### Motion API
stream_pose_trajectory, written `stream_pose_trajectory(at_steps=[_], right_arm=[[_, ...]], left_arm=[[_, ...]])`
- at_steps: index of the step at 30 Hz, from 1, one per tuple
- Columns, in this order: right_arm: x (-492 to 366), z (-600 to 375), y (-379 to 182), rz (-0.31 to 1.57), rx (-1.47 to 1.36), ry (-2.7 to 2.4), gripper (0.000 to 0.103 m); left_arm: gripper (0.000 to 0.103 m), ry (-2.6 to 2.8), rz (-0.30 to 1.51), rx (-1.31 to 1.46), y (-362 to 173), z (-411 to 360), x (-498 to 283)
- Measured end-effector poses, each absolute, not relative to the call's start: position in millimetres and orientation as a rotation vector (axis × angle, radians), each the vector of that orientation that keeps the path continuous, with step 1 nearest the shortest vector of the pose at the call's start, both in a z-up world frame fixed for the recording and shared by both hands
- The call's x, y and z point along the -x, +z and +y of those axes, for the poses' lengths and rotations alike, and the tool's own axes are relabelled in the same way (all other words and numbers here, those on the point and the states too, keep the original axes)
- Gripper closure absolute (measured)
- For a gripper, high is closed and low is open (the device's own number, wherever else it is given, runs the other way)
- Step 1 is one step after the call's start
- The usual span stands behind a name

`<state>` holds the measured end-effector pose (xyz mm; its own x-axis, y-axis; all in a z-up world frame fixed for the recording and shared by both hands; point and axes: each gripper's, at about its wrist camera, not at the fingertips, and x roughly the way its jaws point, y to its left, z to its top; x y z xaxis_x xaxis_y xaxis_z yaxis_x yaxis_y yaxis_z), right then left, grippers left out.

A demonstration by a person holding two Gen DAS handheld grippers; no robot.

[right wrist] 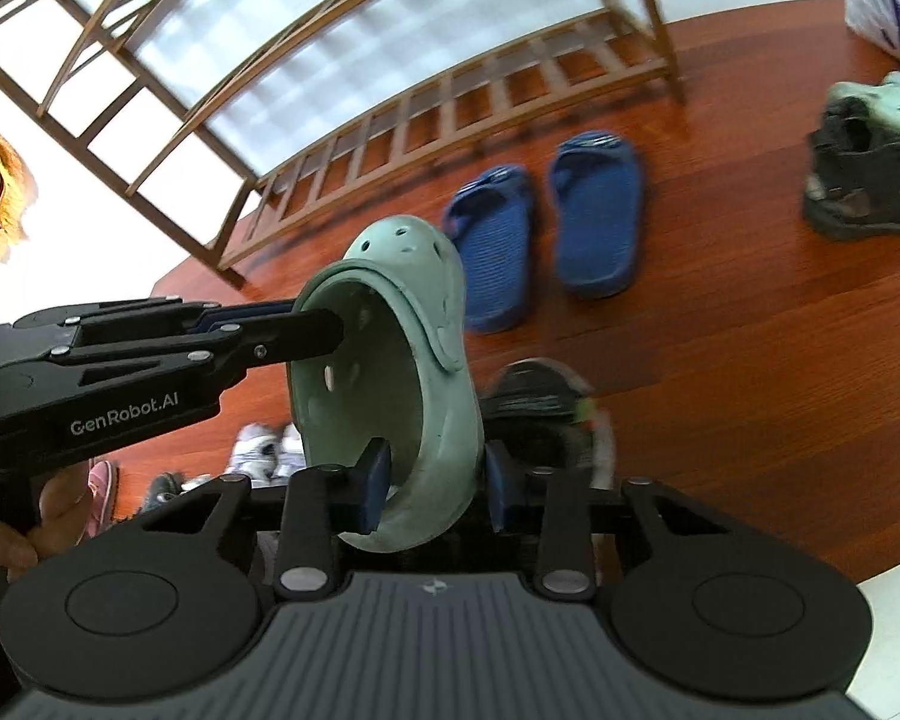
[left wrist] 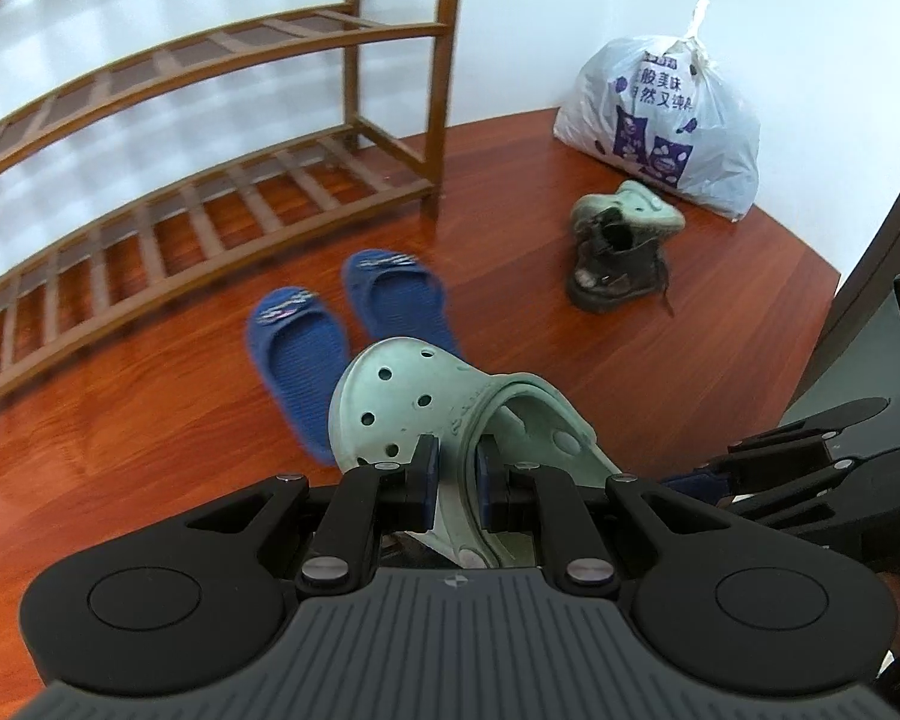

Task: Organize scattered shoes
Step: 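Lower the pale green clog beside the black sandals and open the left tool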

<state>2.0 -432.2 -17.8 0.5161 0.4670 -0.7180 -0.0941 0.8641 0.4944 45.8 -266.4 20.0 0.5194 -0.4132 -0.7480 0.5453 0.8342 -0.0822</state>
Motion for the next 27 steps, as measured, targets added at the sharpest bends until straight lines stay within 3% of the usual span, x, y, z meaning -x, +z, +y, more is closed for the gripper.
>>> stream_pose_trajectory(at_steps=[11, 27], right_arm=[[-3.2, -519.4, -63.8, 1.069, -0.407, 0.301, 0.066], [-4.4, -521.7, -138.0, 1.189, -0.419, 0.226, 0.065]], left_arm=[[0.088, -0.579, 0.937, -0.187, -30.9, -357.6, -49.5], [0.085, -0.625, 1.044, -0.306, -87.5, -381.4, -54.1]])
